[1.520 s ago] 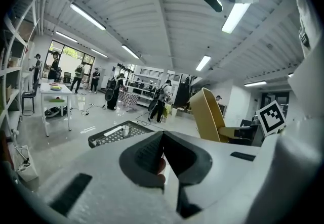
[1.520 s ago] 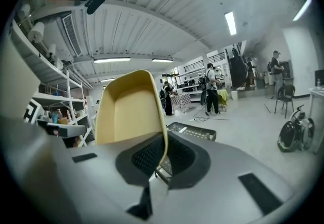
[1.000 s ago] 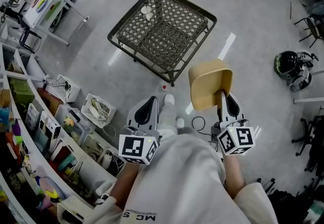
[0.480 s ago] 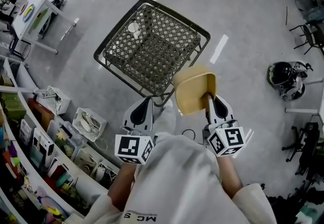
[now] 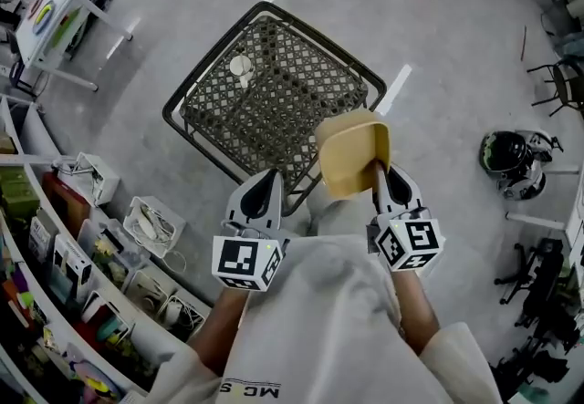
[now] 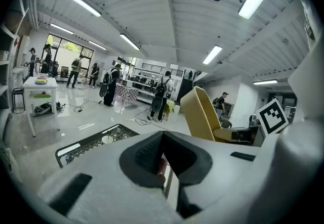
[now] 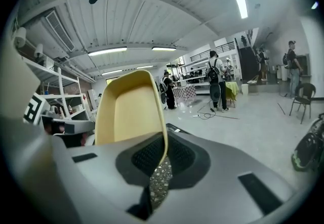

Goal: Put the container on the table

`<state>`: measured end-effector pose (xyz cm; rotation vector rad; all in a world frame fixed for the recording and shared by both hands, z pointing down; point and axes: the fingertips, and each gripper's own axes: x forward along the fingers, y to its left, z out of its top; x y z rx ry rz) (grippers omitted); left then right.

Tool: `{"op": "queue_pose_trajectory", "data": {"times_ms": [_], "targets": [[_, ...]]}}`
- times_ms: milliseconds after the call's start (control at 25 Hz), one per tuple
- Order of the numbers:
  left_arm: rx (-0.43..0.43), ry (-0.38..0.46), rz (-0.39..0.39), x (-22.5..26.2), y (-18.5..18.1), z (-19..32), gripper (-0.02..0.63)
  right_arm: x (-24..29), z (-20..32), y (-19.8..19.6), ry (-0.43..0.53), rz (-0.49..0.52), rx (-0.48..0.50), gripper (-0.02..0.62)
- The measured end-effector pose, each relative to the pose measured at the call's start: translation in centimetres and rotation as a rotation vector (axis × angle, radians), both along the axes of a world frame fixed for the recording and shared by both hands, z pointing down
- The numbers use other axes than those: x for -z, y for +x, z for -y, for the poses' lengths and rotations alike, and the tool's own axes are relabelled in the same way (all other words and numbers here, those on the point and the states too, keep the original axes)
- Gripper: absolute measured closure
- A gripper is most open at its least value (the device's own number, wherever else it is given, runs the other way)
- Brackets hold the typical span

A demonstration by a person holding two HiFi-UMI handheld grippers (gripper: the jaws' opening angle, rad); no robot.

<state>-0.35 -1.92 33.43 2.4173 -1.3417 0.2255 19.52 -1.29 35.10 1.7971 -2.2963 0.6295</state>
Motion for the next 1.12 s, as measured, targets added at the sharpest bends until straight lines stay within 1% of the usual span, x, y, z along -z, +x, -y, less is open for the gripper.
{"op": "queue_pose_trajectory", "data": {"times_ms": [240, 520, 760, 880, 1120], "targets": [[0.011, -0.051, 0.015, -1.7, 0.9, 0.9, 0.586, -1.3, 2.8, -0.1, -0.064, 0.023, 0.027, 0.572], [0.036, -0.018, 0.039, -1.2, 1.8, 2.3, 0.586, -3.4, 5.1, 0.2, -0.111, 0.017, 0.051, 0.572], [0.063, -0.013, 0.068, -3.0, 2.3, 3.6, 0.586, -5.8, 7.3, 0.4, -0.150, 0.023, 0.038, 0.572], [0.054, -0.009, 0.080, -3.8, 3.0, 4.2, 0.586, -7.1, 8.4, 0.7, -0.168, 0.017, 0.035, 0.572], [0.033, -0.038, 0.065, -4.9, 3.6, 4.6, 0.586, -10.0, 10.2, 0.9, -0.210, 0.006, 0.021, 0.572]]}}
